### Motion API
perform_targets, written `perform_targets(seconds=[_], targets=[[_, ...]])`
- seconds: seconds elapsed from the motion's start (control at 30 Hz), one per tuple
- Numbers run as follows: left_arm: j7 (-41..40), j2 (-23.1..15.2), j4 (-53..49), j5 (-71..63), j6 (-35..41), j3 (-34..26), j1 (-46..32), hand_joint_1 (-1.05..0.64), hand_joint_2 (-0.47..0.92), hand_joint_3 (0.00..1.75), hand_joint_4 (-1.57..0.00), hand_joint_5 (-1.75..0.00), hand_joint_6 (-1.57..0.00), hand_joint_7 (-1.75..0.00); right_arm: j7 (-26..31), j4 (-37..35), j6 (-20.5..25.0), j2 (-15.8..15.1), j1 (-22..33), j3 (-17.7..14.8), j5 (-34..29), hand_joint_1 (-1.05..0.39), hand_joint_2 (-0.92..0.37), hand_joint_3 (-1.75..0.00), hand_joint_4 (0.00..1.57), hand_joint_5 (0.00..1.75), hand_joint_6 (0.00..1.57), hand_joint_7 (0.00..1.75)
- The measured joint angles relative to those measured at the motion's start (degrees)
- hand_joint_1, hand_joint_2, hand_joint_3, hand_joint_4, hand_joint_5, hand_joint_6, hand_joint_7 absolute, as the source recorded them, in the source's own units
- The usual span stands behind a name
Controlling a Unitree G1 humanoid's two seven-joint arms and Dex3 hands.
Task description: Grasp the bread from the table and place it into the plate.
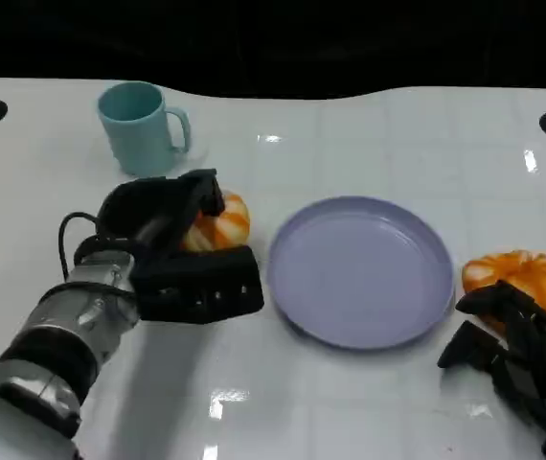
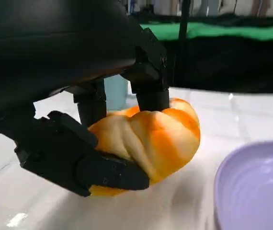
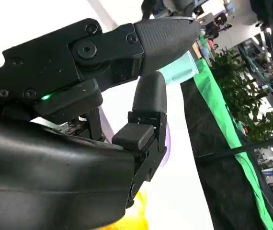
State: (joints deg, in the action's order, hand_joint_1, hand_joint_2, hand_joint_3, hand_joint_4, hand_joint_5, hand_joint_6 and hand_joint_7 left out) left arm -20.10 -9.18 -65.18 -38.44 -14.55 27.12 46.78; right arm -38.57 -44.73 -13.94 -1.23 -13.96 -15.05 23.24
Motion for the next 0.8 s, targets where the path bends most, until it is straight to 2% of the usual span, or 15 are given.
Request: perform_targets(seconds=[0.37,0.67,0.73,0.8], targets=[[-2.3,1.0,4.3,0.2,-1.8,0.2,0.1,-0.14,0.59,0.99,-0.88,-1.75,-0.61,-1.75,-1.1,-0.4,0.2,0.0,-0.2,-0.3,0.5,-0.55,-0.92,-0.15,0.68,1.56,0.66,1.16],[-3.3,3.8,4.5,0.4,-7.7,0.3,2.2,-0.16,0.61,1.03,-0.89,-1.75,-0.64,-1.75,-1.8,-0.9,0.1,0.0,-0.4,-0.3,0.9,-0.54,-0.92,-0.16,0.64,1.58,0.63,1.17],[-3.3,4.0,4.3,0.4,-8.0,0.4,2.2,-0.16,0.51,1.15,-0.93,-1.75,-0.71,-1.75,-2.0,-0.9,0.1,0.0,-0.4,-0.4,1.0,-0.54,-0.92,-0.16,0.64,1.58,0.64,1.17],[-3.3,4.7,4.1,0.4,-9.0,0.6,2.4,-0.18,0.51,1.18,-0.94,-1.75,-0.73,-1.75,-1.7,-0.9,-0.1,0.0,-0.4,-0.3,0.9,-0.53,-0.92,-0.16,0.64,1.58,0.64,1.17]])
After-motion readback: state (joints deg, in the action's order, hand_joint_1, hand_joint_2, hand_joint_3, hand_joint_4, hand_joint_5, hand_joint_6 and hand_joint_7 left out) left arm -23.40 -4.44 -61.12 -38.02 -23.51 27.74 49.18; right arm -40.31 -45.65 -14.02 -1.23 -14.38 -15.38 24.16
